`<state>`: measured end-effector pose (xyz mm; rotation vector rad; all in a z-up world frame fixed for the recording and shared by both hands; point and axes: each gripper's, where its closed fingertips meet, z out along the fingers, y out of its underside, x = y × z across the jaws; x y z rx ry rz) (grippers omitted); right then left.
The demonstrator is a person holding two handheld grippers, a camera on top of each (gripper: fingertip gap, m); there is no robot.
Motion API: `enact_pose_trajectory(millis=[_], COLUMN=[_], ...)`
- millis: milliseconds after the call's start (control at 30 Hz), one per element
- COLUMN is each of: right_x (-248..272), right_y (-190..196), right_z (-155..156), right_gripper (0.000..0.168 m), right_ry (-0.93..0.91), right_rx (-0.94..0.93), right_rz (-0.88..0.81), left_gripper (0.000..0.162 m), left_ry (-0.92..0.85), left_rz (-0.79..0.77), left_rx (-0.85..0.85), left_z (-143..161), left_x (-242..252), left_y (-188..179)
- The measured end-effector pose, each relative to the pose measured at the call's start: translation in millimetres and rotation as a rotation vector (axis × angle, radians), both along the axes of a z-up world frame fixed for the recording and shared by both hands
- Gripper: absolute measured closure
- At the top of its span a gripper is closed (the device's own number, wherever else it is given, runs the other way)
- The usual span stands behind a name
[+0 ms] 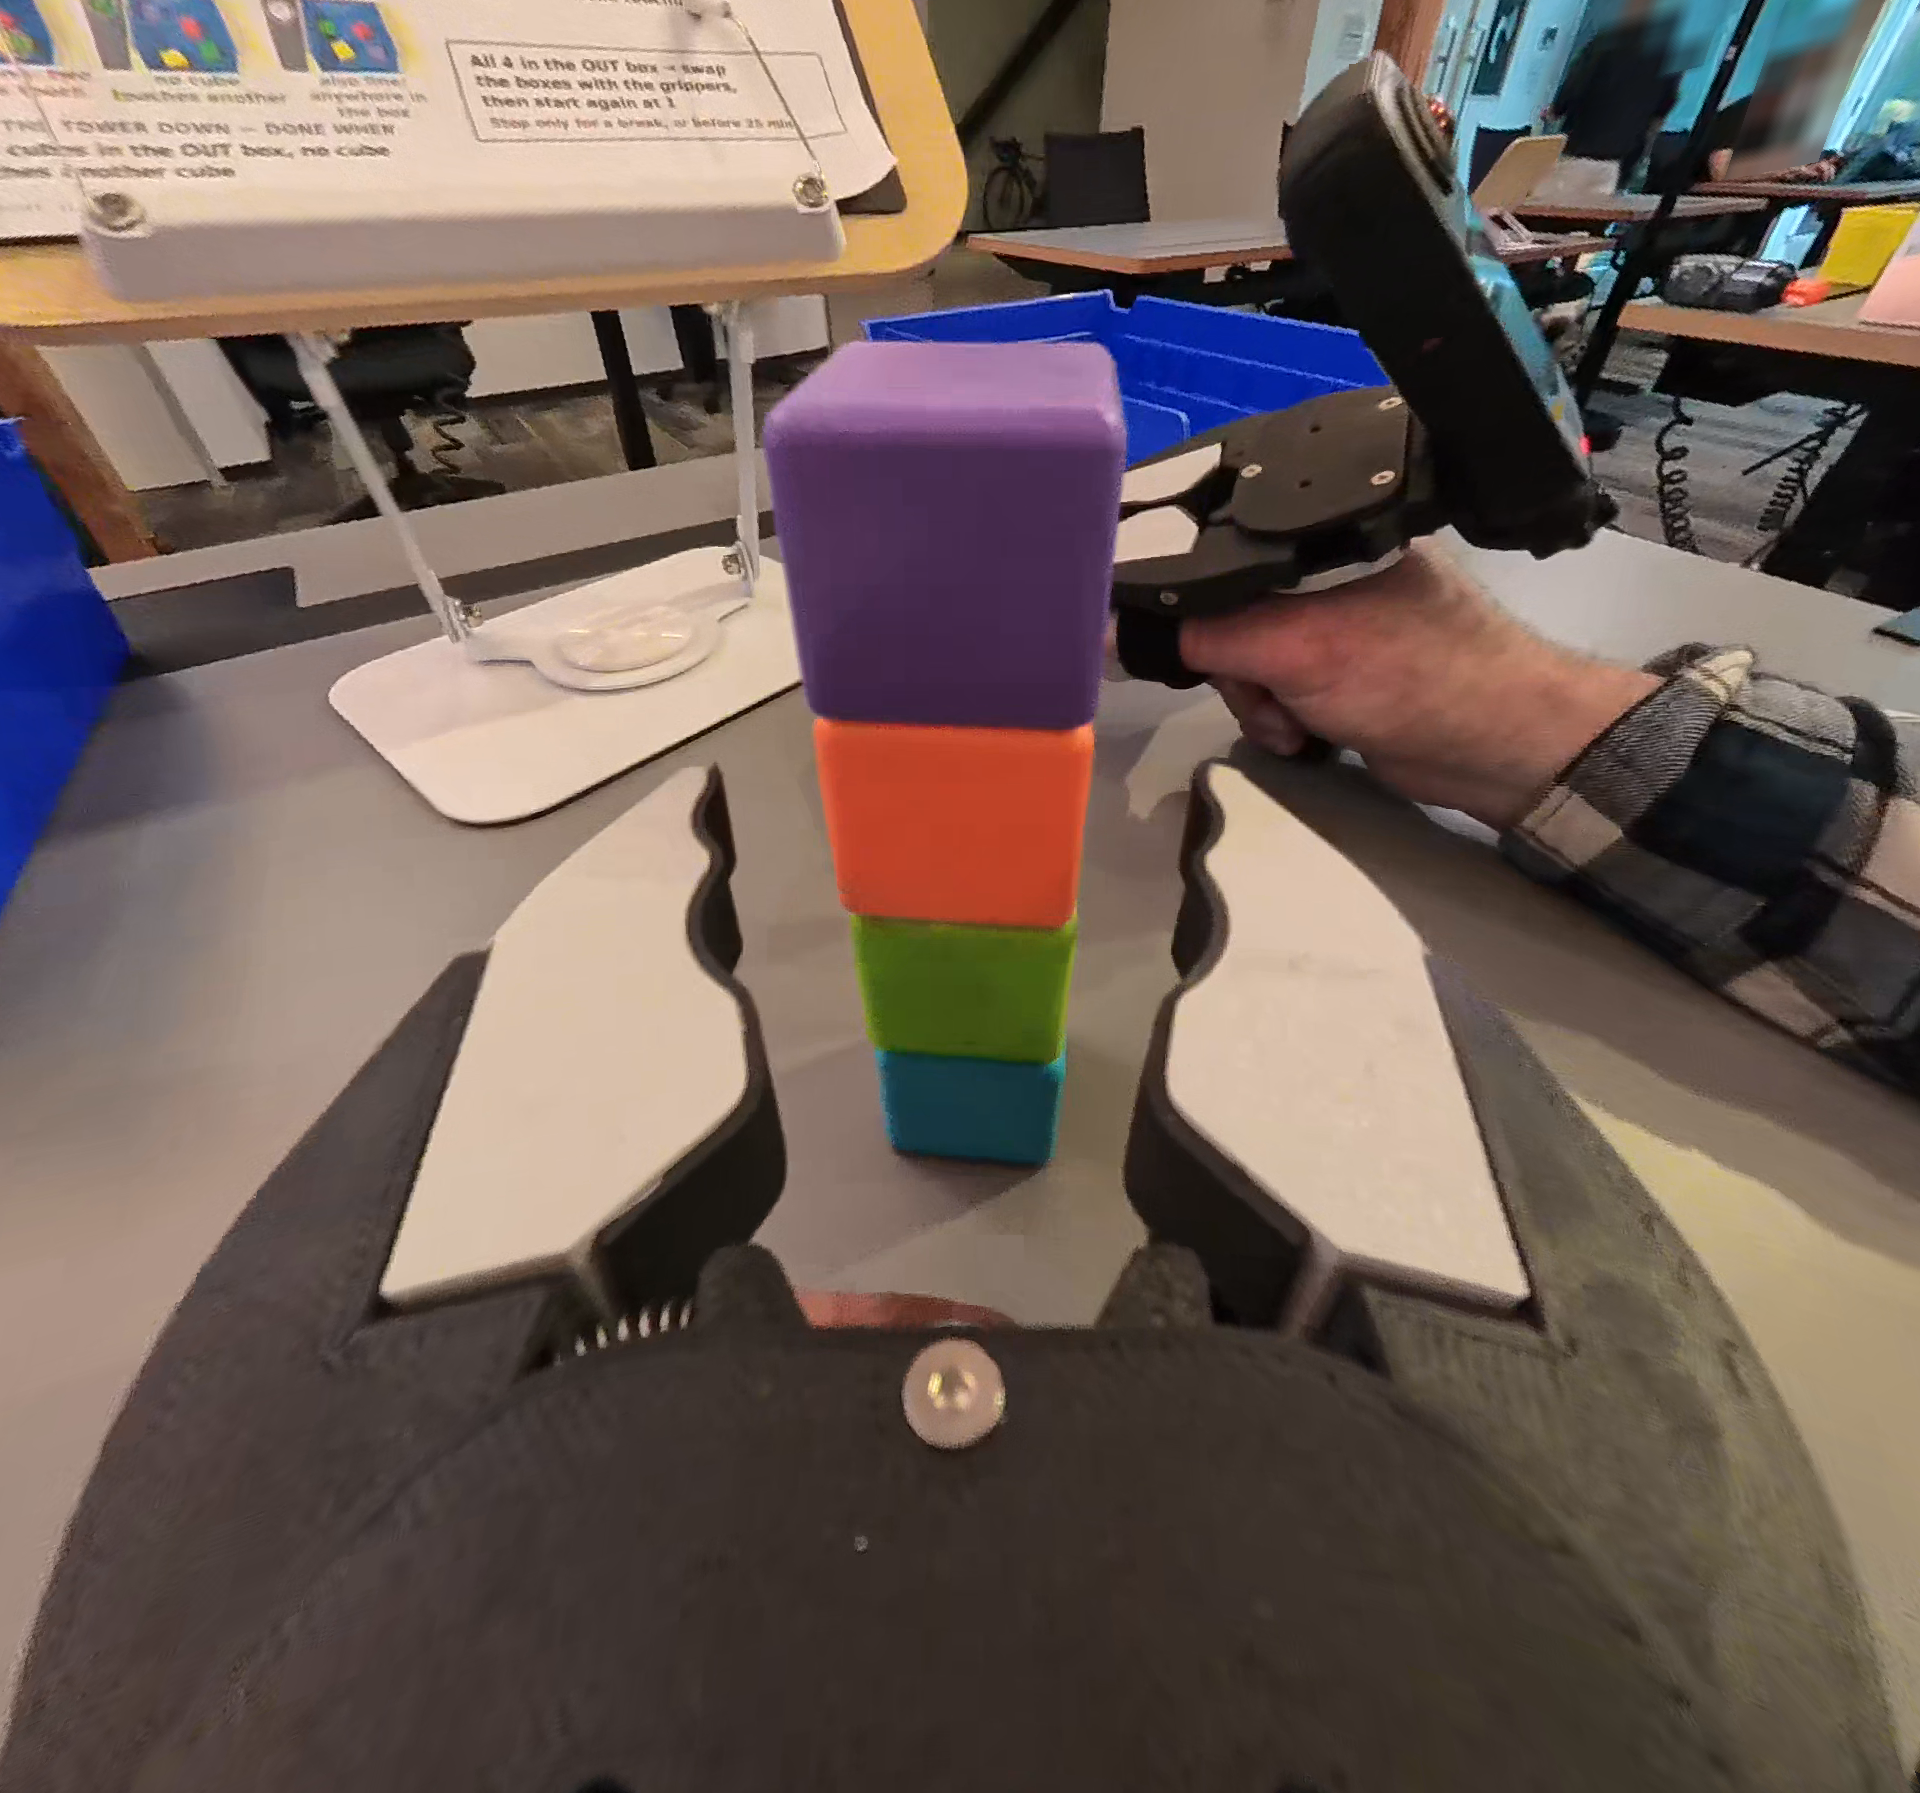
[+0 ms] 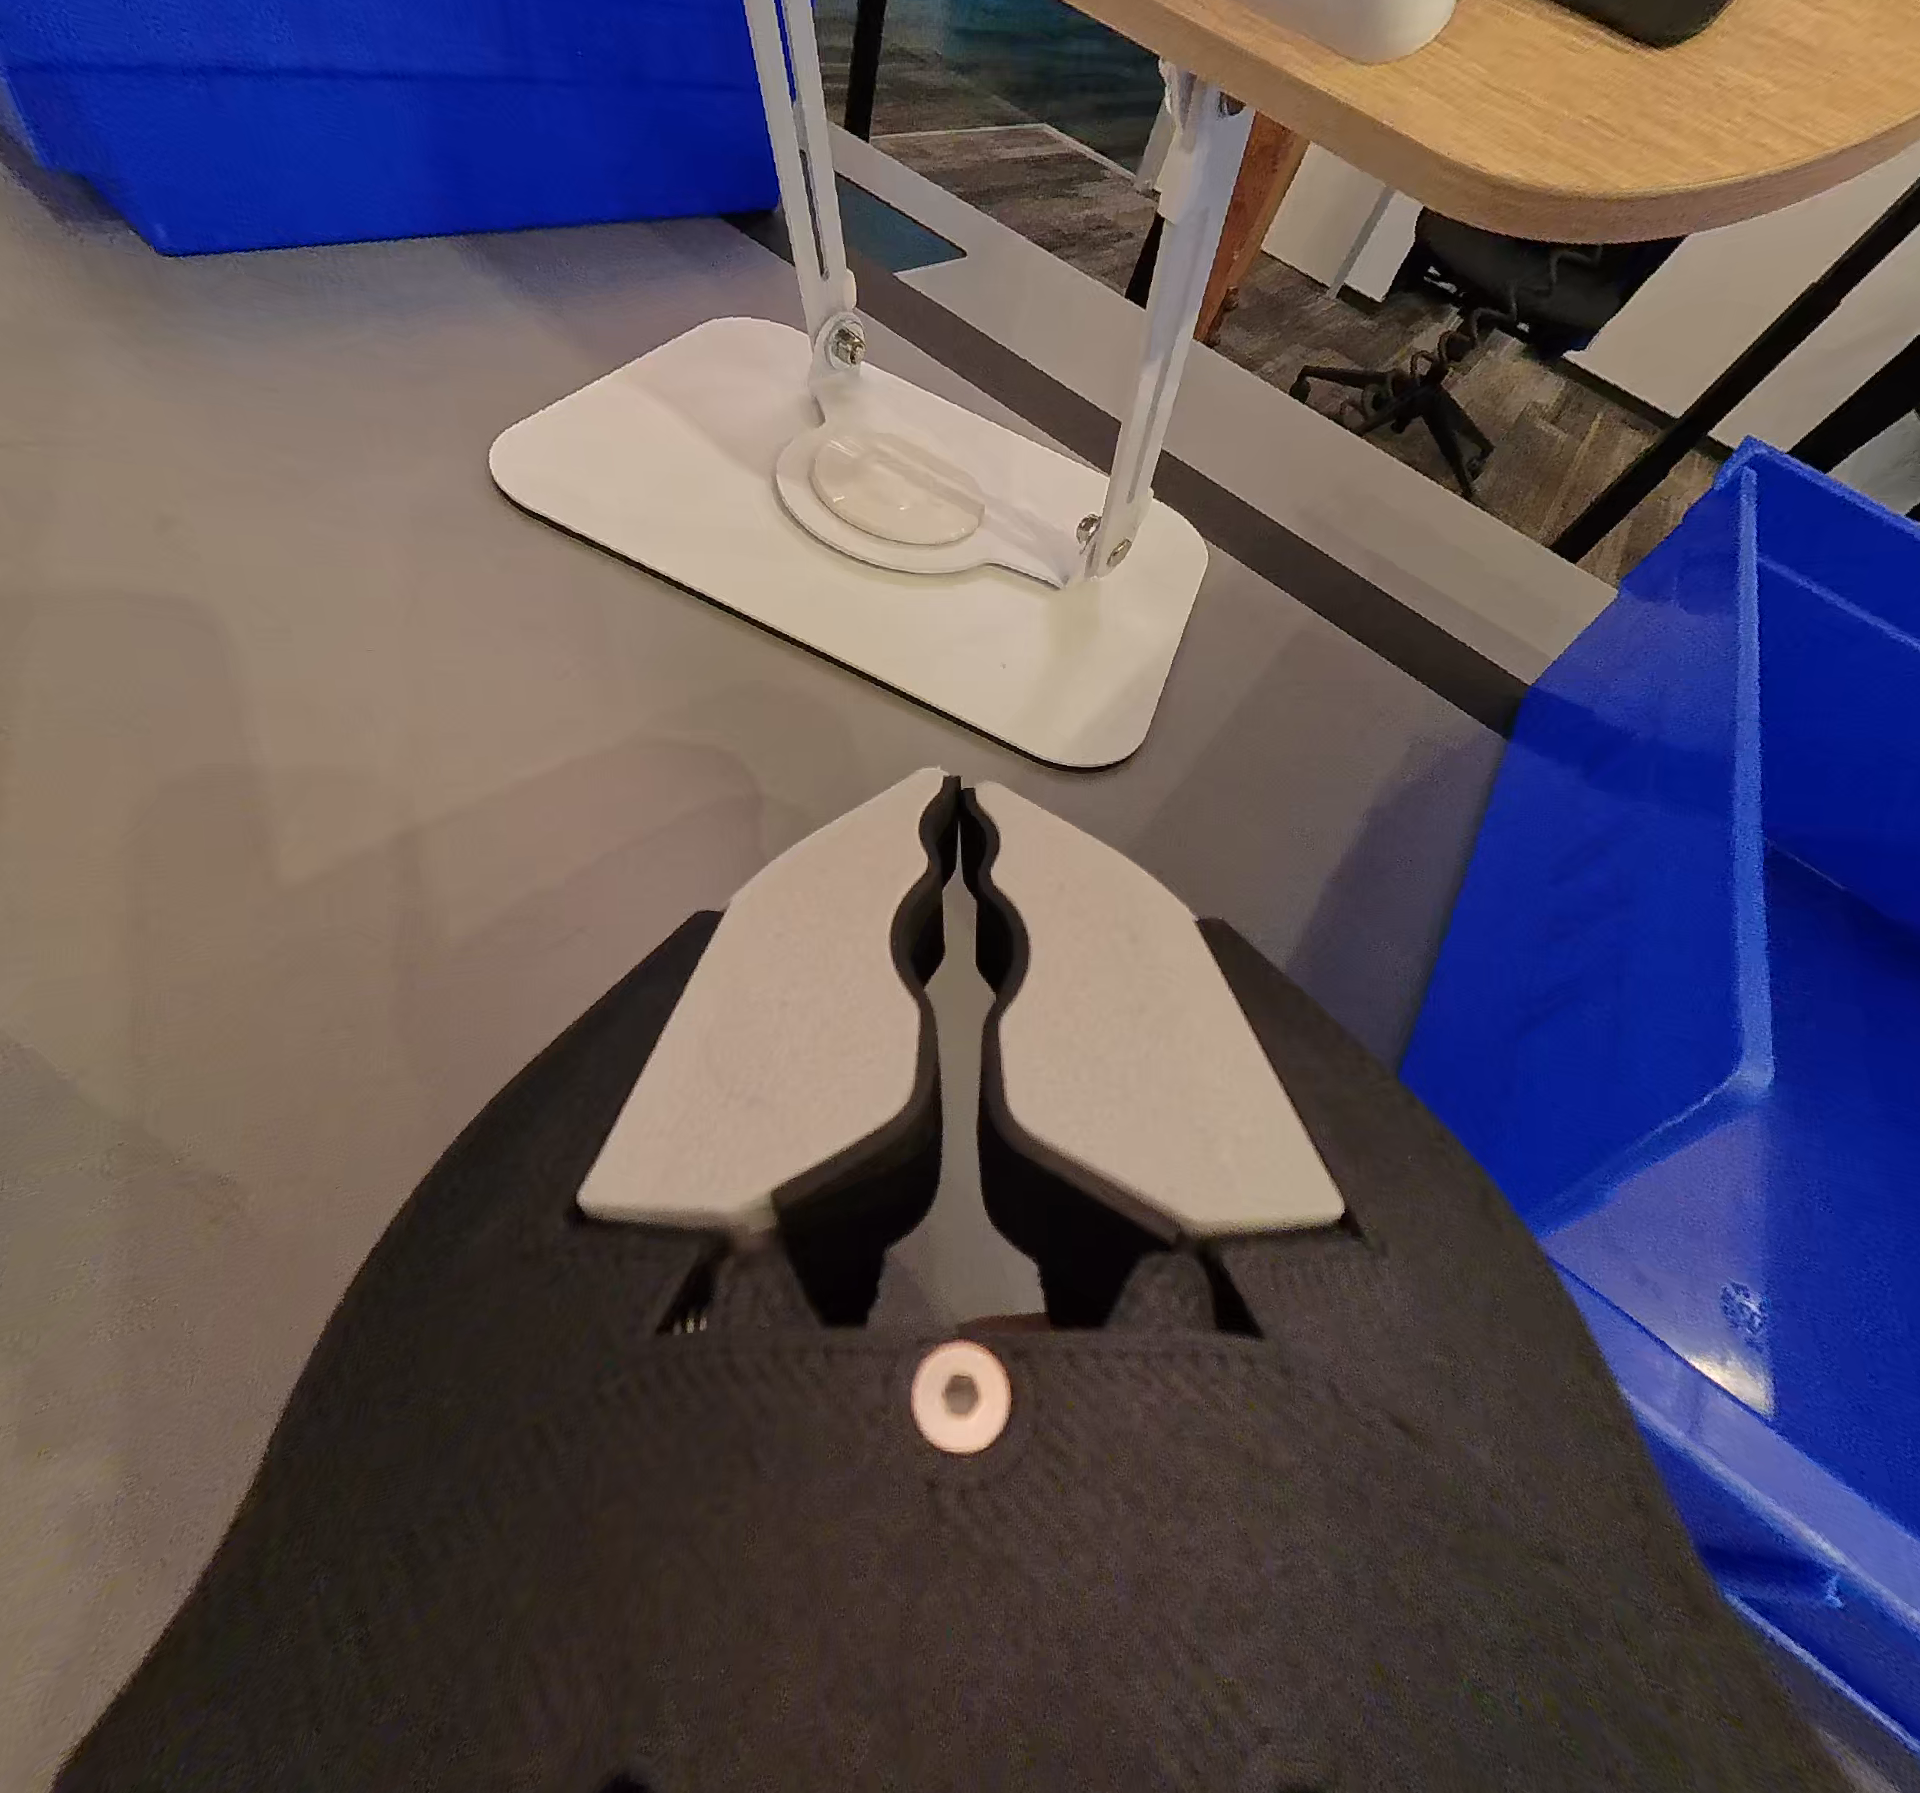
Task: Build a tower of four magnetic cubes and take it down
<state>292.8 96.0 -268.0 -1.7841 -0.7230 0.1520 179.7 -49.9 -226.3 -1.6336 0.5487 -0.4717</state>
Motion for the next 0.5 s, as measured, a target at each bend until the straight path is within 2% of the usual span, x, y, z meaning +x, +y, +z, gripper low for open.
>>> enact_pose_trajectory(millis=[67, 200, 267, 367, 433, 500], right_x=[0, -4, -12, -25, -34, -48], right_y=[0, -3, -11, -33, -52, -77], right_z=[0, 4, 16, 55, 86, 112], right_gripper=[0.168, 0.168, 0.168, 0.166, 0.159, 0.145], right_ry=[0.006, 0.028, 0.063, 0.124, 0.172, 0.17], right_rx=[-0.002, 0.002, 0.022, 0.068, 0.06, 0.014], right_rz=[0.003, 0.031, 0.1, 0.253, 0.379, 0.555], left_gripper=[0.086, 0.113, 0.113, 0.113, 0.113, 0.113], left_ry=[0.004, -0.042, -0.031, -0.021, -0.018, -0.018], left_rz=[0.013, -0.036, -0.071, -0.132, -0.165, -0.238], left_rx=[-0.002, -0.028, -0.023, -0.04, -0.052, -0.039], left_z=[-2, -5, -6, -6, -6, -6], left_x=[1, 7, 10, 14, 14, 18], left_y=[7, 13, 13, 12, 12, 10])
